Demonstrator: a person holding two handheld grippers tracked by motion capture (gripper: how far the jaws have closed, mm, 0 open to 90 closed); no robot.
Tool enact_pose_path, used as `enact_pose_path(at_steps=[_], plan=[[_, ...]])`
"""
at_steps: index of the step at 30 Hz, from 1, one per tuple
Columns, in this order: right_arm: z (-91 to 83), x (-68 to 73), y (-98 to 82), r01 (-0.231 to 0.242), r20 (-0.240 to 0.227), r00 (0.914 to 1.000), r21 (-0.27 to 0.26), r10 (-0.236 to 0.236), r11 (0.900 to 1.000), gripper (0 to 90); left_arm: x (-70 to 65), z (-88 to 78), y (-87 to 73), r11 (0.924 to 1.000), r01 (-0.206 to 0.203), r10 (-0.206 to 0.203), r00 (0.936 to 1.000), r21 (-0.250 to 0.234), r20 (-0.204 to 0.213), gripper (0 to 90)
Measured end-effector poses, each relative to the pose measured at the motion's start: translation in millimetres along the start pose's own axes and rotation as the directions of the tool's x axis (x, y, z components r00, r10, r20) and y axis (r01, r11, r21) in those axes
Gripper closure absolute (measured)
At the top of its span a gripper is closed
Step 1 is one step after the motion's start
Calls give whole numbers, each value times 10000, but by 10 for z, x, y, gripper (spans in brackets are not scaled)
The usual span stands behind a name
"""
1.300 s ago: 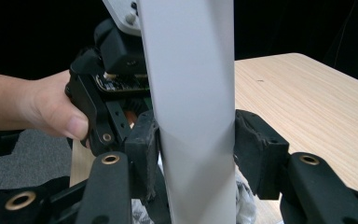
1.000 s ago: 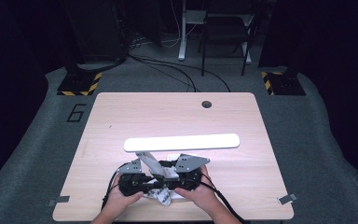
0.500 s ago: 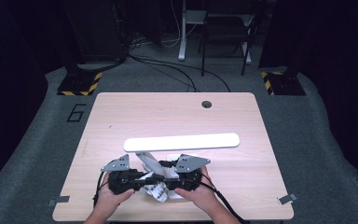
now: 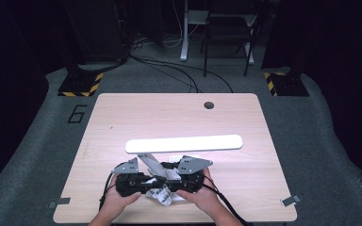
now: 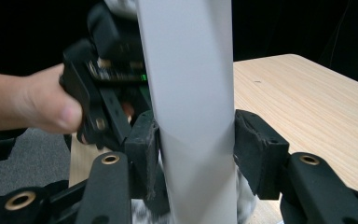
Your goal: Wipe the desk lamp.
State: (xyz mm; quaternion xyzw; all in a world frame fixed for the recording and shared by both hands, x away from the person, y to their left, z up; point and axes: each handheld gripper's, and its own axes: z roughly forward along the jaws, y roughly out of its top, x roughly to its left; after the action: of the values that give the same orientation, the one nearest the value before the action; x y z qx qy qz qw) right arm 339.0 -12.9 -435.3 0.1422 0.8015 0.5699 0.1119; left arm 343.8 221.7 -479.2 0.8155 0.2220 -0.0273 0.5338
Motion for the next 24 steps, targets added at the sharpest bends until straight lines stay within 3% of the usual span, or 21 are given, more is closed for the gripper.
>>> enact_pose_path(at_steps=[5, 12, 19, 24], plan=[[-3, -2, -1, 22, -2, 10000, 34, -22, 10000, 517, 39, 96, -34, 9993, 34, -36, 10000, 371, 54, 790], [-4, 1, -3, -32, 10, 10000, 15, 32, 10000, 516, 24, 69, -19, 9996, 69, -71, 10000, 277, 43, 789], [-6, 3, -4, -38, 2, 10000, 15, 38, 10000, 517, -22, -88, 50, 9995, -72, 71, 10000, -322, -21, 789], [-1, 7, -1, -22, 43, 10000, 23, 22, 10000, 517, -1, -137, 57, 9989, -69, 68, 10000, -468, -24, 789]])
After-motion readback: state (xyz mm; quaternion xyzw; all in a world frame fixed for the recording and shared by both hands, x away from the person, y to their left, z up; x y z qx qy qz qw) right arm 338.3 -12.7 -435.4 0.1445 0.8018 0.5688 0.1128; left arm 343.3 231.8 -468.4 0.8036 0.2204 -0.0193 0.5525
